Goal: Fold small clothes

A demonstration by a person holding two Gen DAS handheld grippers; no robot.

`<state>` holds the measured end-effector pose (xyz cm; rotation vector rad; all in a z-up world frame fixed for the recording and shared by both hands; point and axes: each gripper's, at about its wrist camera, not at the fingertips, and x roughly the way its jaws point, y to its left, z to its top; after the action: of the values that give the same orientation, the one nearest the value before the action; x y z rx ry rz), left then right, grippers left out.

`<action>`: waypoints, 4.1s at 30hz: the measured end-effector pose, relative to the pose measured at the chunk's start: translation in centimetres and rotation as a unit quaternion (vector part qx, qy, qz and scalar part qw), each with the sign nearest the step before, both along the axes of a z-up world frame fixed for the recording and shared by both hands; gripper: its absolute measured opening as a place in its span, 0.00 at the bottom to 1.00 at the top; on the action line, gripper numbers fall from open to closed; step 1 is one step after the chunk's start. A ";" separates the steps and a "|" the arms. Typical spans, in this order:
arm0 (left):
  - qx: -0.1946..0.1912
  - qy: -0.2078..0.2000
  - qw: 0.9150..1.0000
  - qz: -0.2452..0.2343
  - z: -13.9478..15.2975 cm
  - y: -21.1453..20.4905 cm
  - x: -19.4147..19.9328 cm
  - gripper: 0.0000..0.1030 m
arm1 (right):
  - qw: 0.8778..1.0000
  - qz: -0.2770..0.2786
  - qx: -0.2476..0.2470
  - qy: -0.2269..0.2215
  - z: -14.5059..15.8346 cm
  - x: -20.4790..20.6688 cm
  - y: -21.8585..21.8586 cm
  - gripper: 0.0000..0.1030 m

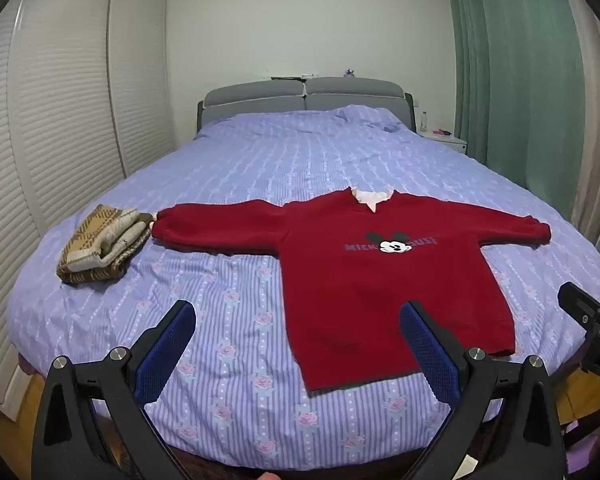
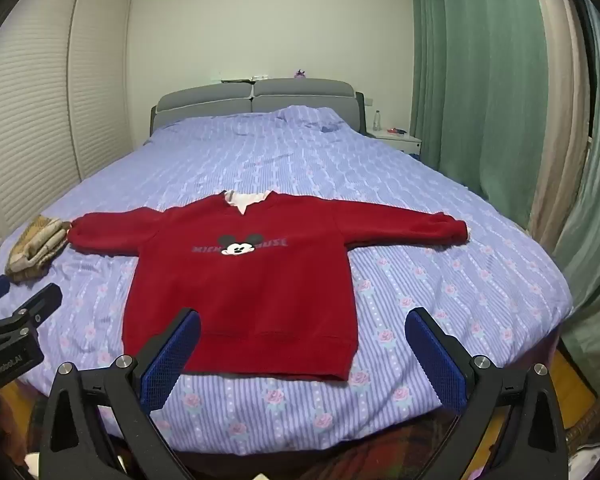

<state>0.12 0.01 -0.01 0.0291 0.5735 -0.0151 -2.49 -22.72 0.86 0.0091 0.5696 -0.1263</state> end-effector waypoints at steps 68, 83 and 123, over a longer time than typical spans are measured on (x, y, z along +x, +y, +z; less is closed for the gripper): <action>-0.018 -0.014 1.000 -0.014 0.4 0.0 -0.7 1.00 | 1.000 0.008 0.006 0.003 0.0 -0.1 -0.1 0.99; -0.020 -0.011 1.000 -0.013 0.2 0.1 -0.6 1.00 | 1.000 0.007 0.004 0.005 -0.2 -0.1 0.0 0.99; -0.092 0.071 0.988 0.106 -7.1 25.6 26.5 0.86 | 0.977 0.207 -0.016 0.039 -3.8 27.7 24.1 0.99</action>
<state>26.65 25.57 -7.08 -0.2139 0.7126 0.1378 25.20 1.43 -2.91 -0.1450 0.6363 0.2709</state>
